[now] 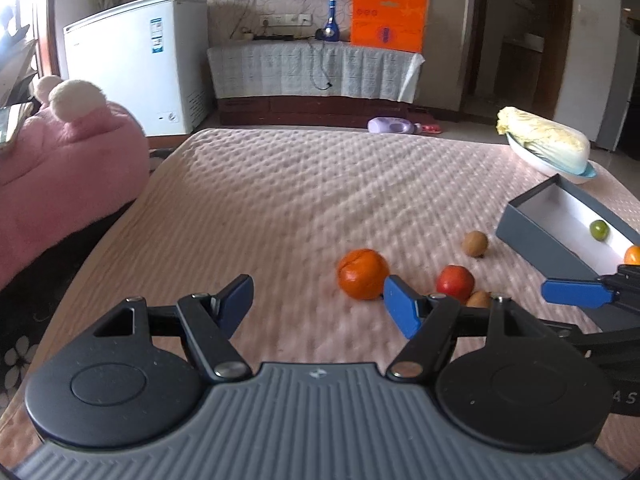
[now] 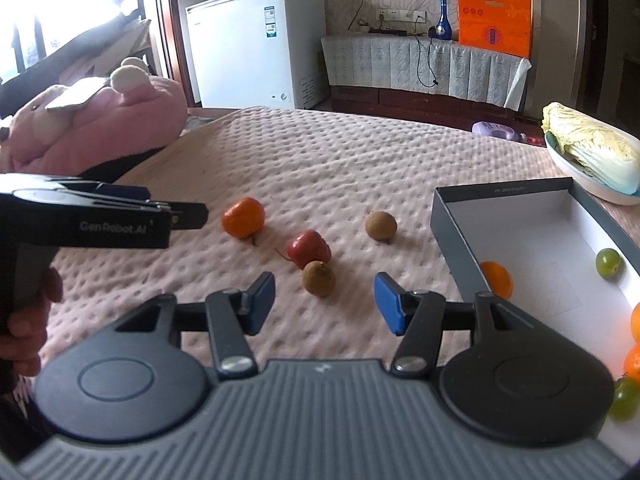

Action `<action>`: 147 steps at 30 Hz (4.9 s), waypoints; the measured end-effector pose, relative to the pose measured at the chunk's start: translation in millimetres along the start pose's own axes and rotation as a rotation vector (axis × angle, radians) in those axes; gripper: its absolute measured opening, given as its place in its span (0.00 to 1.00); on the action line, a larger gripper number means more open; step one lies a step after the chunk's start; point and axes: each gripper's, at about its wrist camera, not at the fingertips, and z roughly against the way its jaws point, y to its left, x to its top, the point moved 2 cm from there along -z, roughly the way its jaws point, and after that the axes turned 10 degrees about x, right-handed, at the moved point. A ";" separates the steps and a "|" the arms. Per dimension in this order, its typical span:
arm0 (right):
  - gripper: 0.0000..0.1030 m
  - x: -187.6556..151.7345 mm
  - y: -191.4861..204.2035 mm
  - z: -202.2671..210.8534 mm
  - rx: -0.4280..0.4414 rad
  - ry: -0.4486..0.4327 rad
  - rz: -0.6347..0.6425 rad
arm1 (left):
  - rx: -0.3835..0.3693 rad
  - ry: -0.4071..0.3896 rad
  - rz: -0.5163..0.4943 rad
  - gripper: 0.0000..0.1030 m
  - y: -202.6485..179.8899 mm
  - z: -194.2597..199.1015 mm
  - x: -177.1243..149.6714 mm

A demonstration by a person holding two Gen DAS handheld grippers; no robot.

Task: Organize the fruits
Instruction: 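Move both tools back toward the tangerine and the small brown fruit, then grasp the orange tangerine with the left gripper while the right grasps a small brown fruit, then carry the tangerine and the brown fruit over the grey box with both grippers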

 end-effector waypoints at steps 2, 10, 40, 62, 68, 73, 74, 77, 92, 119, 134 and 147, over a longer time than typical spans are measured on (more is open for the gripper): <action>0.56 0.1 -0.3 0.1 -0.003 0.001 0.000 | -0.010 0.003 -0.009 0.74 -3.6 -1.6 -0.5; 0.56 -0.4 -1.2 -5.2 -0.006 0.011 -0.002 | -0.007 0.021 -0.029 0.74 -19.3 -24.3 1.6; 0.51 1.7 6.9 -36.0 0.004 0.048 0.042 | -0.056 0.074 0.002 0.54 -31.9 -64.3 4.6; 0.34 2.6 6.0 -49.6 -0.014 0.066 0.056 | -0.066 0.071 -0.015 0.43 -36.9 -64.4 4.2; 0.28 3.4 7.6 -49.3 -0.020 0.067 0.064 | -0.071 0.072 -0.014 0.41 -36.4 -64.5 3.6; 0.25 3.6 7.0 -47.6 -0.022 0.069 0.058 | -0.071 0.078 -0.009 0.40 -36.0 -63.9 3.9; 0.25 3.7 6.8 -47.4 -0.023 0.069 0.059 | -0.072 0.080 -0.007 0.40 -35.8 -63.2 4.0; 0.25 4.1 7.1 -46.2 -0.020 0.072 0.056 | -0.071 0.081 -0.010 0.40 -36.0 -61.1 5.4; 0.25 8.5 9.6 -12.3 0.026 0.042 0.049 | -0.043 0.043 -0.009 0.40 -31.0 -42.8 17.4; 0.25 6.3 3.8 58.2 0.055 -0.027 0.064 | -0.047 -0.028 -0.031 0.40 -70.3 -4.8 41.8; 0.25 -1.4 -36.0 106.5 -0.009 -0.091 -0.002 | -0.133 -0.067 -0.067 0.40 -127.3 9.4 51.3; 0.25 -11.0 -74.4 144.4 -0.078 -0.128 -0.044 | -0.199 -0.074 -0.110 0.40 -183.3 12.2 50.8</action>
